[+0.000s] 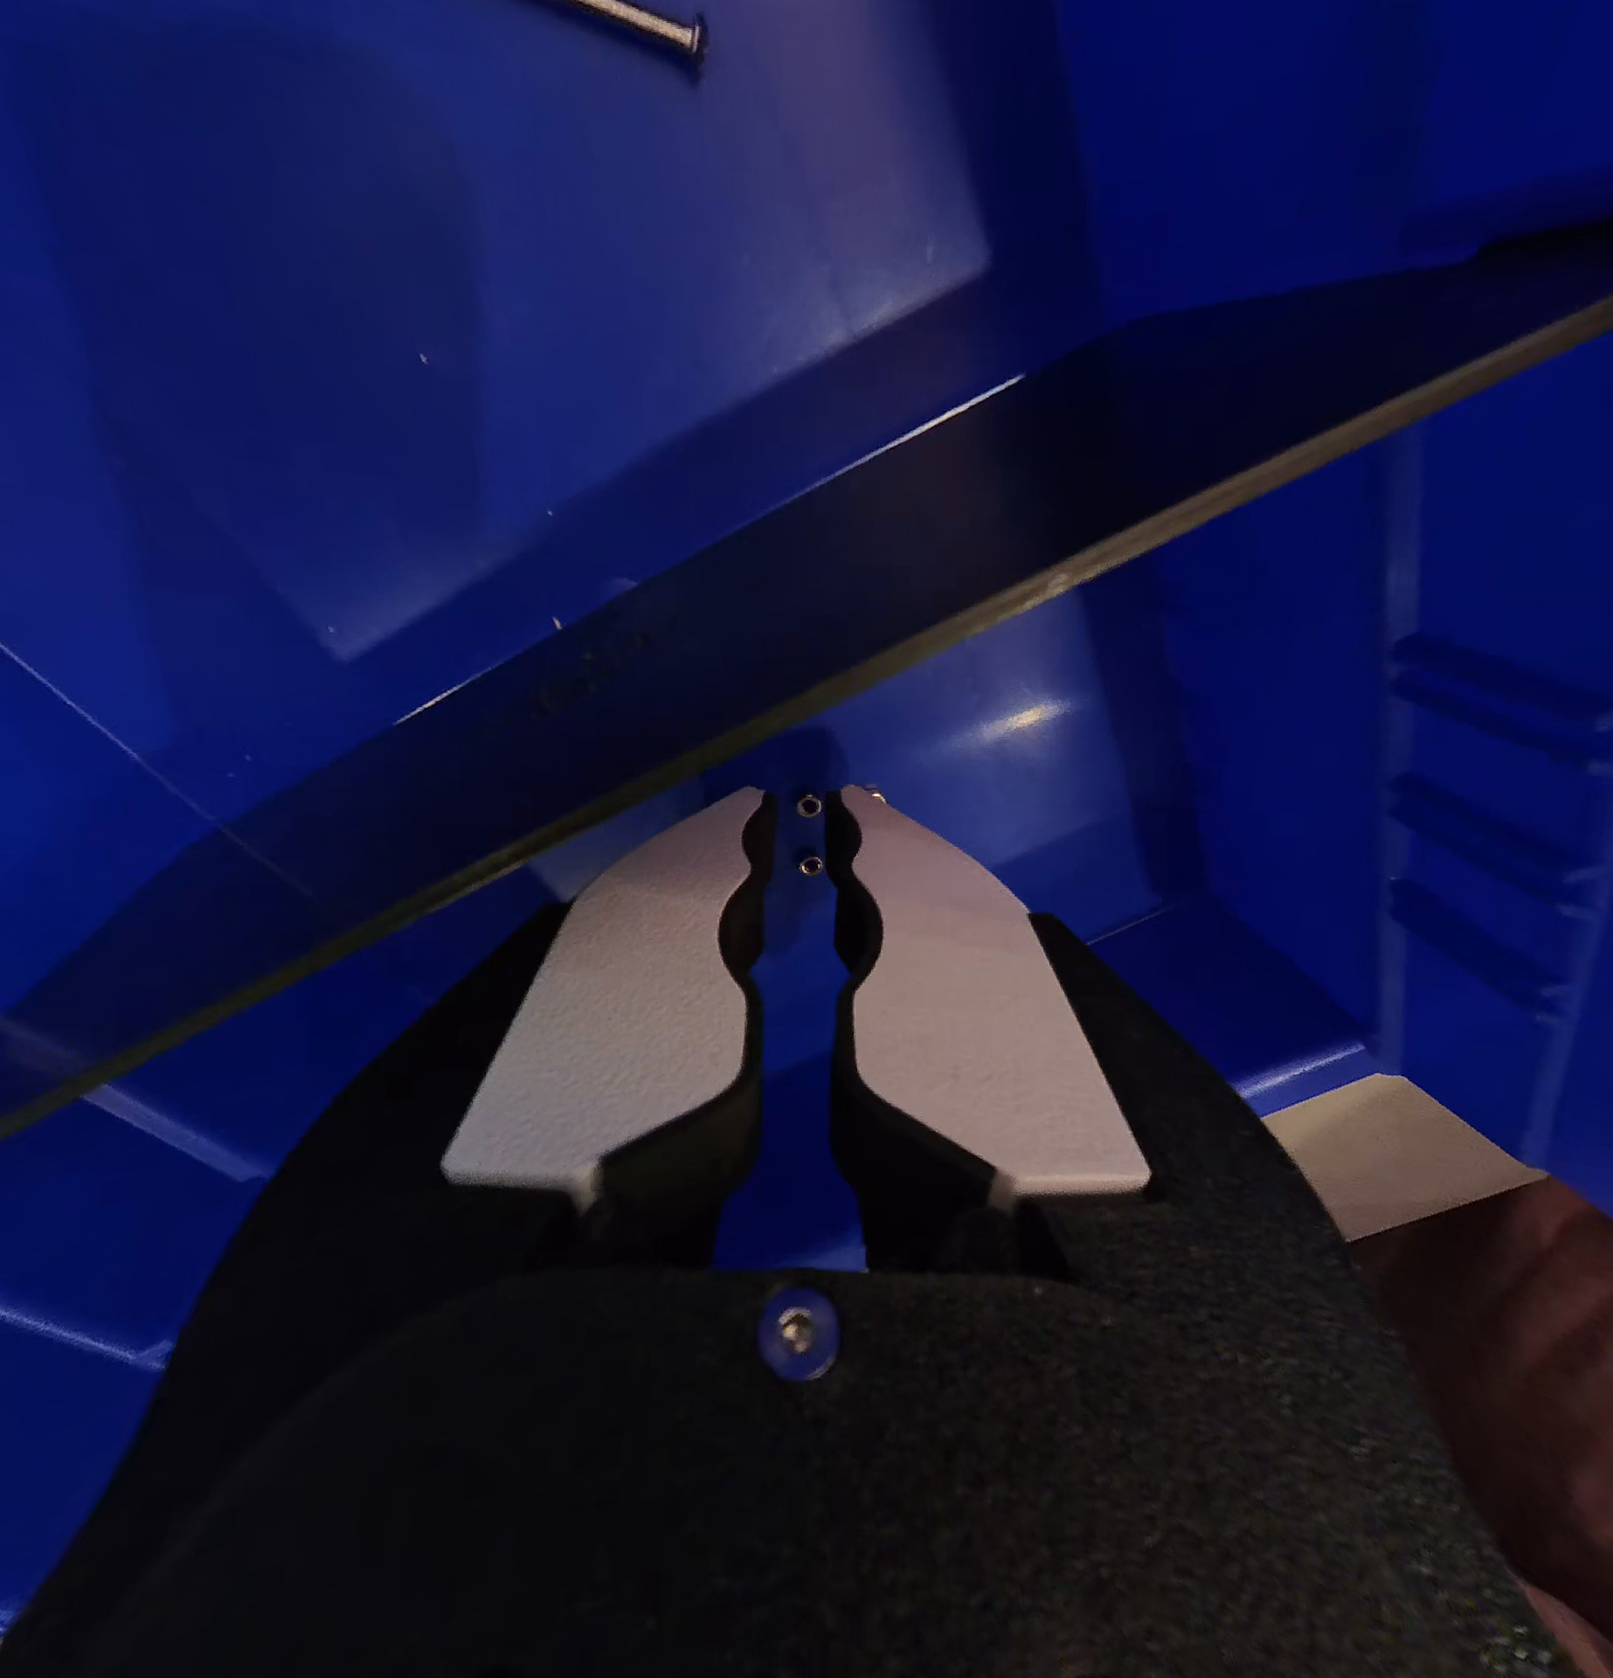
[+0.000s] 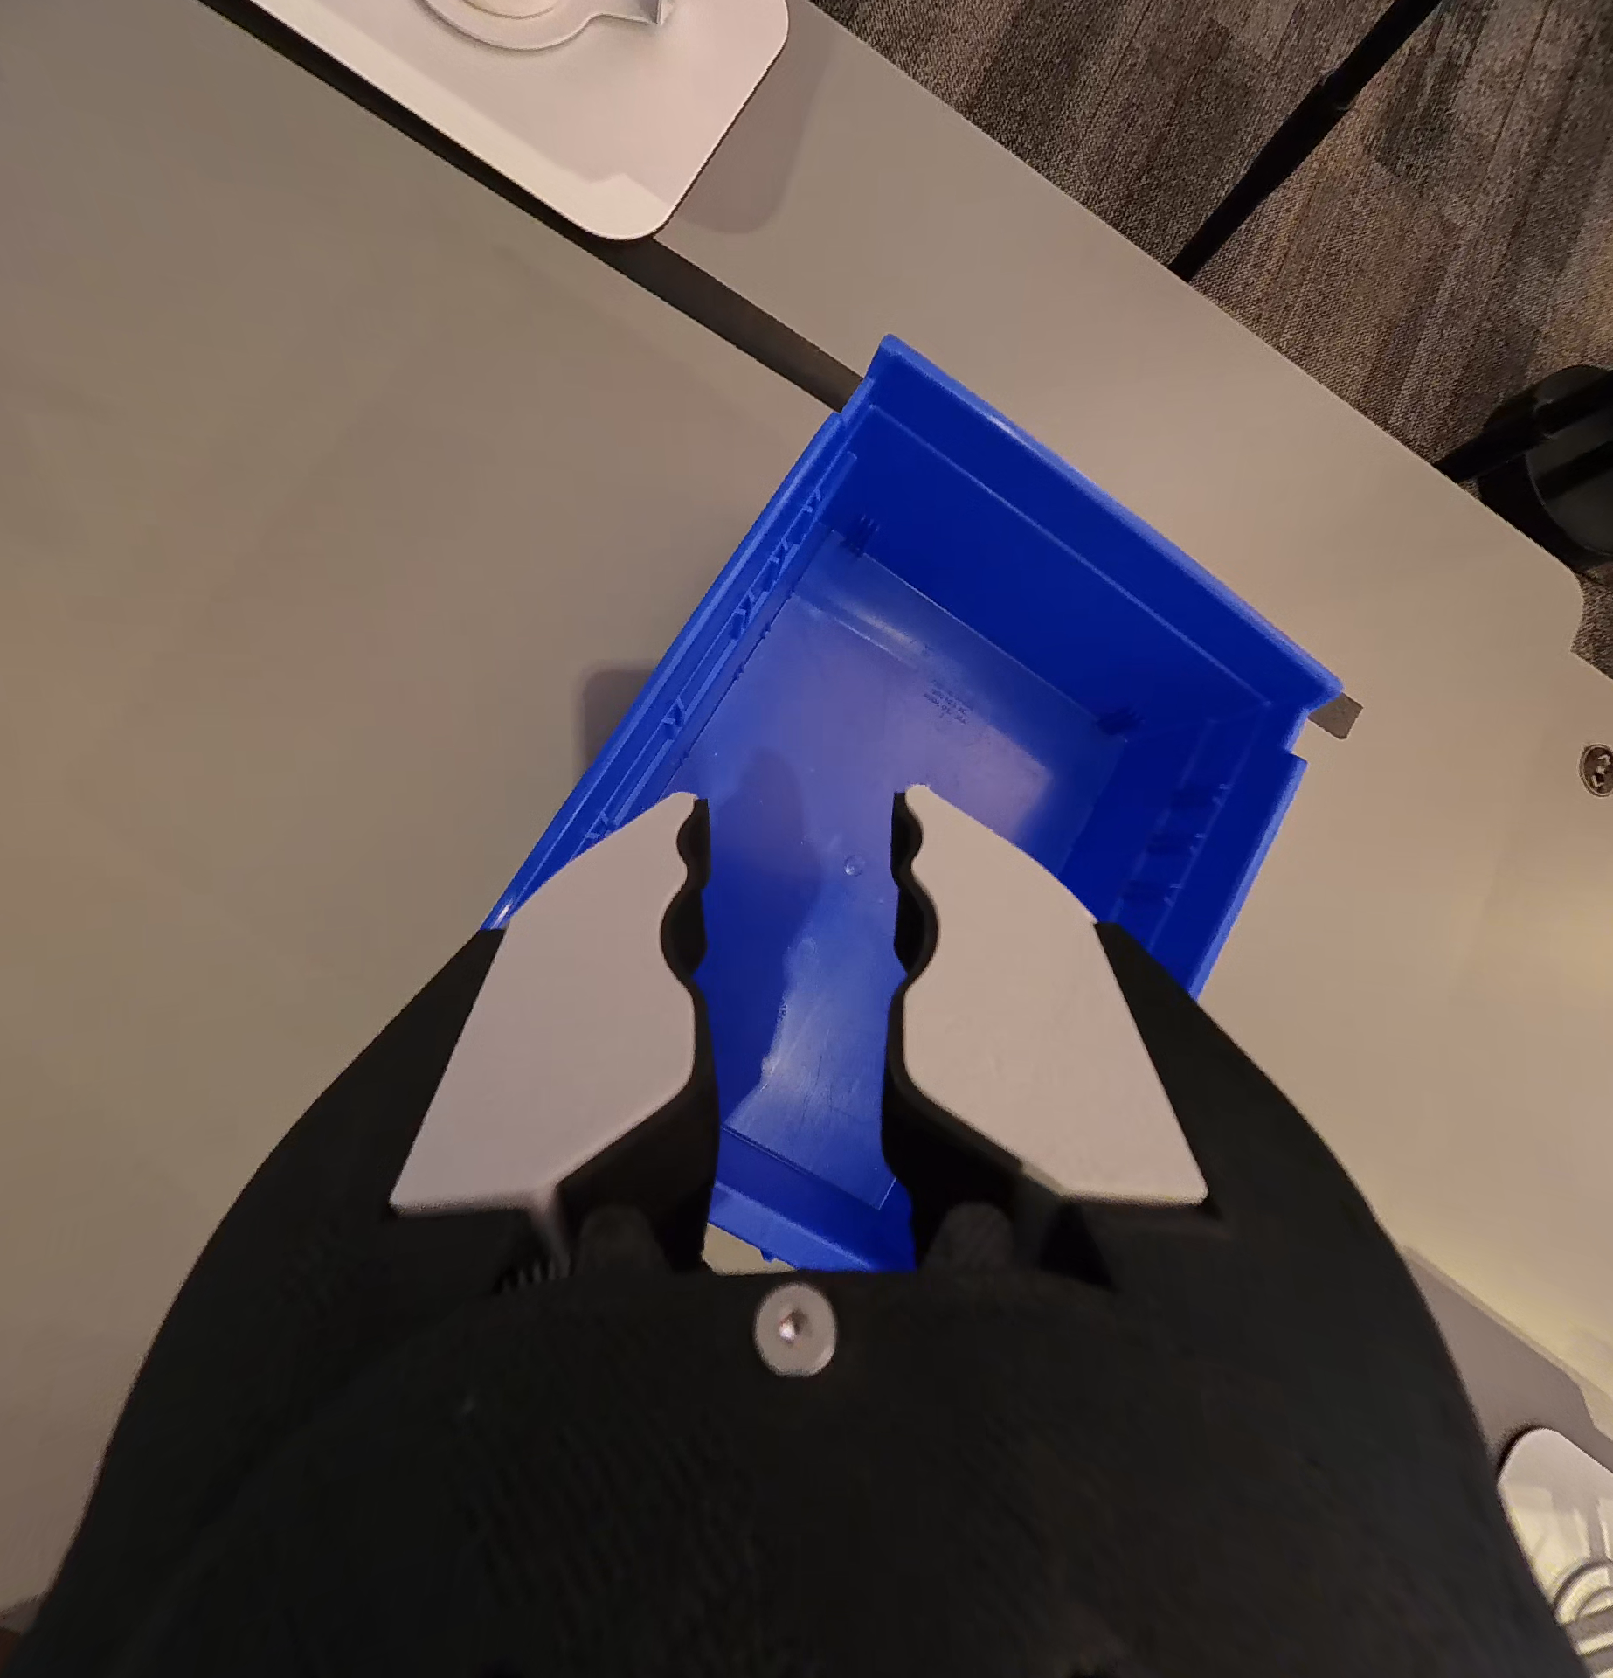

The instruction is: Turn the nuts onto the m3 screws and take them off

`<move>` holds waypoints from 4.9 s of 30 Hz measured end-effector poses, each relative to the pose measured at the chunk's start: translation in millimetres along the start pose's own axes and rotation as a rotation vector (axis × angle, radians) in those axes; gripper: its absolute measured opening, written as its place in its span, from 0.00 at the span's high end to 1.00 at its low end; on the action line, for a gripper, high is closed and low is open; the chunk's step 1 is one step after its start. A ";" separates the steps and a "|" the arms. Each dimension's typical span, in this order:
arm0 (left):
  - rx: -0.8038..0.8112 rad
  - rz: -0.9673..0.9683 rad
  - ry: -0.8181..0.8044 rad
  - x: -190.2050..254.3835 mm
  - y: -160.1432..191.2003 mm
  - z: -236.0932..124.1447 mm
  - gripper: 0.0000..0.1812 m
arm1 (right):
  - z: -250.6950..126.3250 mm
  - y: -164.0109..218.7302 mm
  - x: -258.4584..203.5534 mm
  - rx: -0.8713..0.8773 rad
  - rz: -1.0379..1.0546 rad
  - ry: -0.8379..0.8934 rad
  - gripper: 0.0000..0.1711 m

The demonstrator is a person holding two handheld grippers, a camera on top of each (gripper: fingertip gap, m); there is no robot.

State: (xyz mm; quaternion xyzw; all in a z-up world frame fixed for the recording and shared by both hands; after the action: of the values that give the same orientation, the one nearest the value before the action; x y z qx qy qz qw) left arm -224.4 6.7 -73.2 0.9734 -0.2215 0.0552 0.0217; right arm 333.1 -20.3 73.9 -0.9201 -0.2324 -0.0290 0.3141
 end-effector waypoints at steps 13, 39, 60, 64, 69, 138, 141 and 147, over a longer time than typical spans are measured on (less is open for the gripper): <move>-0.031 0.003 -0.017 0.7 0.1 4.3 0.94 | 1.5 0.8 -1.5 -0.018 -0.011 0.001 0.77; 0.056 0.028 -0.113 10.7 5.3 -29.3 0.98 | 3.0 4.7 -0.8 -0.049 -0.011 -0.002 0.76; 0.444 0.673 0.389 308.6 -108.3 15.2 0.99 | -2.3 6.2 -2.9 -0.034 -0.026 -0.041 0.76; 0.337 0.636 0.429 313.8 -117.5 26.6 0.99 | -0.9 7.1 -0.8 -0.047 -0.026 -0.045 0.76; 0.296 0.653 0.288 311.3 -123.1 35.9 0.99 | -0.1 6.5 -0.3 -0.057 -0.025 -0.053 0.77; 0.266 1.013 -0.178 -20.8 -137.8 -13.8 0.91 | 22.2 -13.5 -25.9 0.050 -0.156 -0.214 0.79; 0.264 1.042 -0.174 -22.7 -141.2 -13.4 0.93 | 21.1 -13.6 -25.8 0.043 -0.145 -0.200 0.79; 0.234 1.102 -0.171 -20.8 -142.3 -8.9 0.94 | 13.8 -14.0 -29.8 0.068 -0.151 -0.241 0.79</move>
State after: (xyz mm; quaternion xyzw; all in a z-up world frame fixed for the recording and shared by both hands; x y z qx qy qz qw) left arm -182.2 144.4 -69.4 0.7109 -0.6899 0.0038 -0.1361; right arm 299.0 -14.7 64.8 -0.8856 -0.3379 0.0660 0.3116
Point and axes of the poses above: each gripper's, where its closed fingertips meet, z out along the fingers, y out of its underside, x = y × z across the jaws, the point moved 8 cm from there along -z, back along the fingers, and after that the axes turned 2 degrees about -x, right-handed, at the moved point
